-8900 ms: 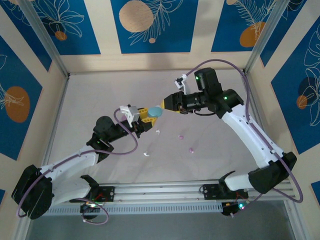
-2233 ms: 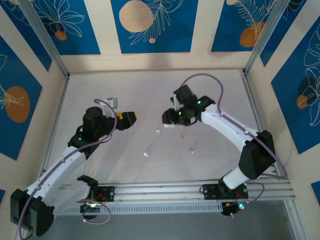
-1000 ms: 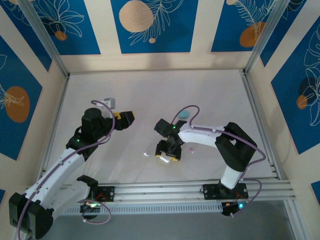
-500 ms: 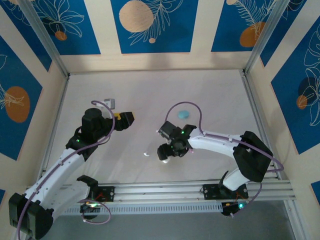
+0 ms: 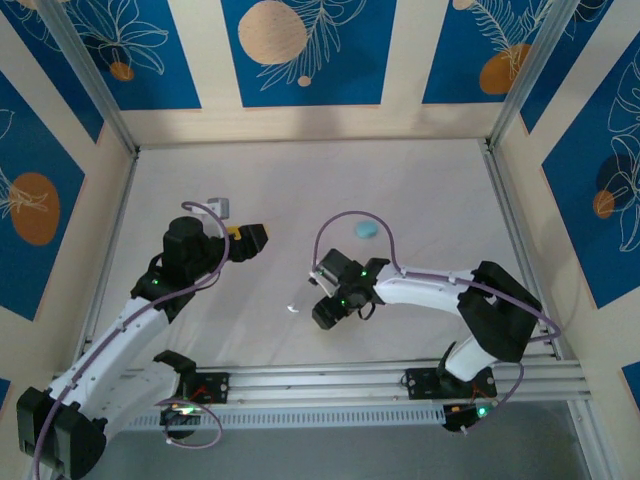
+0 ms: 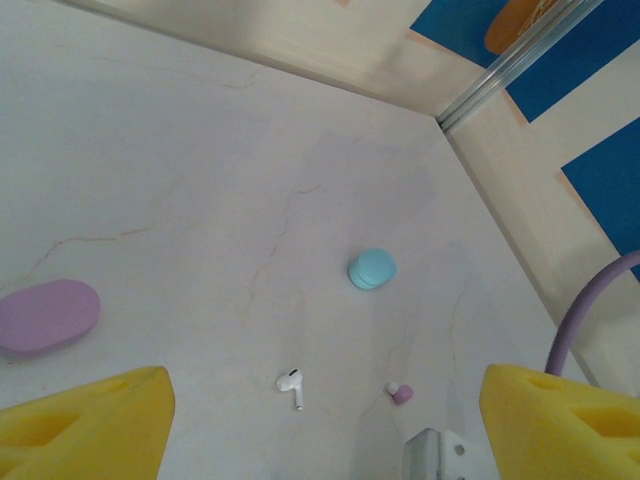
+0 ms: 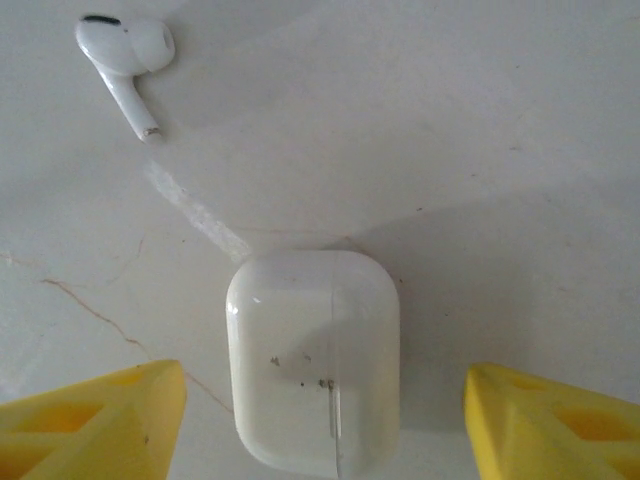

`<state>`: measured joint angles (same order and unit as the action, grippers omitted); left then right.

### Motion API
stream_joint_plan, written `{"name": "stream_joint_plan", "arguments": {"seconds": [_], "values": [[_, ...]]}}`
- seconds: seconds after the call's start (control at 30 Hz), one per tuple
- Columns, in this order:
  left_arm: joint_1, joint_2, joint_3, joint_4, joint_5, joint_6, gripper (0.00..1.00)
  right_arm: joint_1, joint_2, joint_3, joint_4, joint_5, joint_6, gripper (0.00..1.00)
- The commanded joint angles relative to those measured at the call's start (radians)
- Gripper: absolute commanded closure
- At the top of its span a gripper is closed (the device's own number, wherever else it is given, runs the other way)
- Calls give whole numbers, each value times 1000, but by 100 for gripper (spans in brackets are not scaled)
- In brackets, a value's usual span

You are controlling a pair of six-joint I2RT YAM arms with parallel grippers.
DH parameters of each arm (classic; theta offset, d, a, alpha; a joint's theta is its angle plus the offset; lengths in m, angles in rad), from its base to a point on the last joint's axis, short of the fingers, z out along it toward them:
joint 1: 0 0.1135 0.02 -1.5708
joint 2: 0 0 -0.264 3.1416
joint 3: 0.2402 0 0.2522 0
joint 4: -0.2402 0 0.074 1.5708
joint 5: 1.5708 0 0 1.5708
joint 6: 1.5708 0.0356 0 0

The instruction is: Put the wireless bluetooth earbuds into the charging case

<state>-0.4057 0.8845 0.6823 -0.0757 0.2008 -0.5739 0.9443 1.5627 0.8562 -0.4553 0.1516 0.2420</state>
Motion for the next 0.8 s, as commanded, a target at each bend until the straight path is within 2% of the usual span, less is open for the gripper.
{"name": "stream_joint_plan", "arguments": {"seconds": [0.0, 0.2, 0.53, 0.63, 0.77], "values": [[8, -9, 19, -15, -12, 12, 20, 18, 42, 15, 5, -1, -23, 28], [9, -9, 19, -20, -15, 16, 20, 49, 81, 9, 6, 49, 13, 33], [8, 3, 29, -40, -10, 19, 20, 129, 87, 1, 2, 169, 44, 51], [8, 6, 34, -49, -3, 19, 20, 135, 39, 3, 0, 197, 37, 56], [8, 7, 40, -44, 30, 23, 21, 128, -162, -57, 109, 192, -42, 59]]}}
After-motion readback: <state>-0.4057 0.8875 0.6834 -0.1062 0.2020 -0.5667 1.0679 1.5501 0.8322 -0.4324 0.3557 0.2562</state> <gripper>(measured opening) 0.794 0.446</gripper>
